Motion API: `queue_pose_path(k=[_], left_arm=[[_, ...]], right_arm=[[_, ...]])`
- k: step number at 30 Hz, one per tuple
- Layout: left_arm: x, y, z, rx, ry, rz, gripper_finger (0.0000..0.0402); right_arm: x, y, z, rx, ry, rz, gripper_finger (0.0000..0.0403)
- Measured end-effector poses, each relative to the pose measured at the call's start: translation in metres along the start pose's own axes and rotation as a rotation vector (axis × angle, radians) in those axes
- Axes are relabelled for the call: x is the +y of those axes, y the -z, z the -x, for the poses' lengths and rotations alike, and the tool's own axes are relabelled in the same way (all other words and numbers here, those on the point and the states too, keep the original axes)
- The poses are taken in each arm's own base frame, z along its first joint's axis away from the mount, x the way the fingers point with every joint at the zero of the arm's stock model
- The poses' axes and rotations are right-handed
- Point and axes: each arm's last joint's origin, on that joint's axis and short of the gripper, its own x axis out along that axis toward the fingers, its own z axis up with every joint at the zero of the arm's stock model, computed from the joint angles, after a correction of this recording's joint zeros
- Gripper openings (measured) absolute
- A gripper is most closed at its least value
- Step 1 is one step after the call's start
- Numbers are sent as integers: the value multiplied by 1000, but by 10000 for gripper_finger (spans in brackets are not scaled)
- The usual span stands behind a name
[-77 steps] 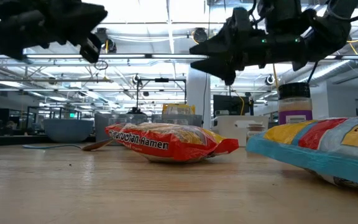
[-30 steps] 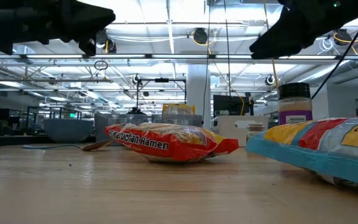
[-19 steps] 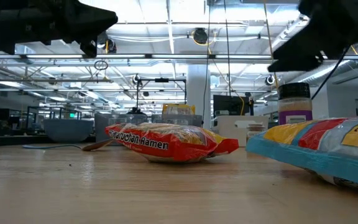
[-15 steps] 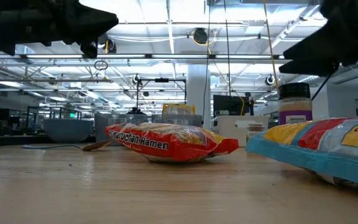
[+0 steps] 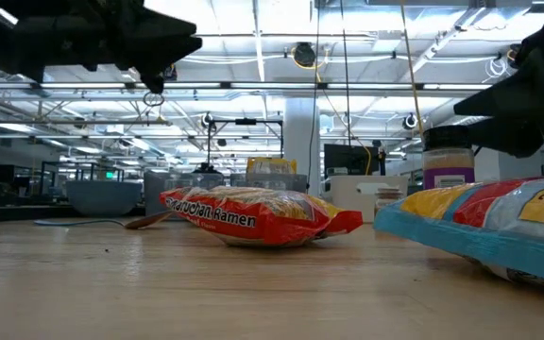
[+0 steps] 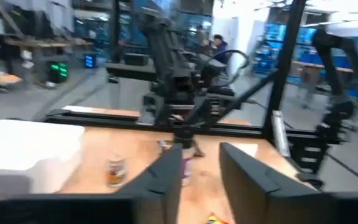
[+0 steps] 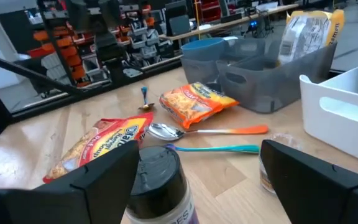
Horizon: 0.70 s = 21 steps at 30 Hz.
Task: Pick & Place Food Item
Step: Put the purple seasoning bottle into the white bin
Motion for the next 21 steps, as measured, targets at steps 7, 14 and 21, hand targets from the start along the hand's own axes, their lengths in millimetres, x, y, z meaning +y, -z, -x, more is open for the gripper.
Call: queue_pose_path(k=[7,14,21], left_arm=[[5,-9,-28,187,71,102,272],[6,-20,-51,219,79,14,372],[5,-25,-59,206,84,-7,396]], right_arm=[[0,1,0,7,-4,25,330],[-1,5,0,50,-33,64,329],[-1,8,0,90,-66,21,329]])
